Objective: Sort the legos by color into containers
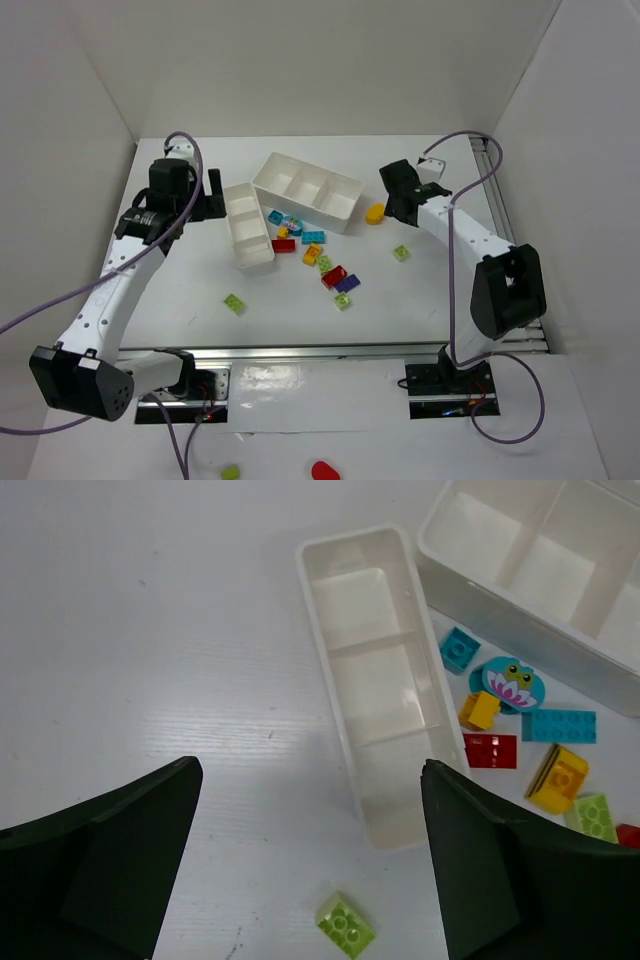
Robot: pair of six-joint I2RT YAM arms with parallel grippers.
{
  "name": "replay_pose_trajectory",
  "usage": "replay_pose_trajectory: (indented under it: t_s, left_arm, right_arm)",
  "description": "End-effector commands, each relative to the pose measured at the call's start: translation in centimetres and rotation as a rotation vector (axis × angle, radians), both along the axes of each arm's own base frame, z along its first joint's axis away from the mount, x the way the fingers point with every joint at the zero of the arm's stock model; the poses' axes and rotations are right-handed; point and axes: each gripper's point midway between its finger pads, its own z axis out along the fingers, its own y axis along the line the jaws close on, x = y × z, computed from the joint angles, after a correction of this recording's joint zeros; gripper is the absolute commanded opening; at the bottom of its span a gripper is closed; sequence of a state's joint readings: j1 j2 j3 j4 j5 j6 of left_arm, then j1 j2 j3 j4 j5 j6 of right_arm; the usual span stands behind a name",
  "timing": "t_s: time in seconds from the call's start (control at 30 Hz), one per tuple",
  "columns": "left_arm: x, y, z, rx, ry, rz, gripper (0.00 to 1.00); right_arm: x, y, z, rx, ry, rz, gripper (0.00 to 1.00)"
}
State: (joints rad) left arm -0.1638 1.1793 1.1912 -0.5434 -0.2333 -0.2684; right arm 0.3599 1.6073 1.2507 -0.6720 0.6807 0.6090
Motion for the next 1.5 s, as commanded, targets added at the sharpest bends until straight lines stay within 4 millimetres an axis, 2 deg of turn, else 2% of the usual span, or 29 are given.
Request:
replay_pose_trajectory:
  t_s: [0.0,0.07,0.1,0.13,0.33,0.37,0.43,0.47,0.53,0.57,0.6,0.63,0.67,0.77,0.8,0.9,0.93,1.03,1.1,1.13,1.2,1.27,1.3,1.37,1.43,1.47]
  left_arm:
    - [0.5,-1.6,1.6,-0.111,-0.030,-0.010,1.00]
    - [0.6,-1.6,1.3,-0.119,0.008,0.013,1.00]
    - [0.6,-2.0,1.6,-0.132,0.002,-0.005,1.00]
    - [0.5,-2.6,1.1,-0.137,0.027,-0.048,1.00]
    - [0.8,-3.4,1.9,-0.140,0.017,-0.111,1.00]
    - [0.9,-3.4,1.5,-0.131,0.028,-0.117,1.00]
    - [0.7,-3.6,1.3,-0.134,0.040,-0.124,1.00]
    - [0.7,-3.5,0.7,-0.125,0.061,-0.127,1.00]
    - [0.6,-3.7,0.7,-0.124,0.062,-0.147,1.00]
    - [0.6,-3.9,0.7,-0.129,0.063,-0.154,1.00]
    - [0.6,-3.9,0.7,-0.129,0.063,-0.154,1.00]
    - [0.6,-3.9,0.7,-0.129,0.063,-0.154,1.00]
    - [0.6,-3.9,0.7,-0.129,0.063,-0.154,1.00]
    - [0.4,-3.9,0.6,-0.128,0.072,-0.154,1.00]
    - [0.4,-3.9,0.6,-0.128,0.072,-0.154,1.00]
    - [0.7,-3.9,-0.2,-0.126,0.095,-0.152,1.00]
    - [0.7,-3.9,-0.2,-0.126,0.095,-0.152,1.00]
    - [0.8,-3.9,-0.3,-0.118,0.104,-0.157,1.00]
    - [0.9,-3.9,0.1,-0.119,0.094,-0.158,1.00]
    - [0.9,-3.9,0.1,-0.111,0.093,-0.163,1.00]
    - [1.0,-3.9,-0.2,-0.111,0.102,-0.163,1.00]
    - [1.0,-3.9,-0.2,-0.111,0.102,-0.163,1.00]
    - [1.0,-3.9,-0.2,-0.111,0.102,-0.163,1.00]
    - [1.0,-4.0,-0.2,-0.116,0.103,-0.170,1.00]
    - [1.0,-4.0,-0.2,-0.116,0.103,-0.170,1.00]
    - [1.0,-4.0,-0.2,-0.116,0.103,-0.170,1.00]
  right_arm:
    - [0.6,0.0,1.3,0.030,-0.079,-0.004,1.00]
    - [0.6,0.4,1.3,0.054,-0.086,0.010,1.00]
    - [0.6,0.4,1.3,0.054,-0.086,0.010,1.00]
    - [0.6,0.6,1.3,0.062,-0.083,0.016,1.00]
    - [0.9,1.6,0.4,0.135,-0.061,0.009,1.00]
    - [0.8,2.4,-0.2,0.182,-0.050,0.027,1.00]
    - [1.4,2.9,-0.9,0.263,-0.063,0.036,0.99]
    - [1.5,4.7,-1.7,0.342,-0.042,0.090,0.97]
    - [2.8,5.9,-2.0,0.435,-0.072,0.133,0.95]
    - [3.1,6.5,-3.1,0.488,-0.052,0.129,0.95]
    - [3.1,6.5,-3.7,0.491,-0.038,0.119,0.95]
    - [4.1,7.0,-3.3,0.505,-0.056,0.131,0.95]
    - [4.3,7.3,-4.3,0.509,-0.029,0.132,0.95]
    - [6.0,8.2,-4.4,0.538,-0.055,0.145,0.95]
    - [6.1,8.5,-5.3,0.552,-0.042,0.139,0.95]
    - [7.7,9.1,-5.4,0.576,-0.060,0.116,0.95]
    - [7.9,9.0,-6.3,0.570,-0.048,0.097,0.95]
    - [8.8,8.6,-7.3,0.567,-0.049,0.074,0.95]
    - [9.5,8.8,-7.3,0.568,-0.053,0.075,0.95]
    - [9.4,8.5,-8.5,0.552,-0.035,0.062,0.94]
    - [9.9,8.3,-8.6,0.539,-0.040,0.038,0.94]
    - [10.0,7.6,-9.5,0.504,-0.029,0.012,0.88]
    - [10.1,7.9,-9.2,0.494,-0.032,0.016,0.85]
    - [10.0,7.7,-10.0,0.460,-0.018,0.001,0.78]
    - [9.7,7.7,-10.0,0.439,-0.006,-0.004,0.64]
    - [10.0,7.3,-9.0,0.430,-0.039,-0.021,0.58]
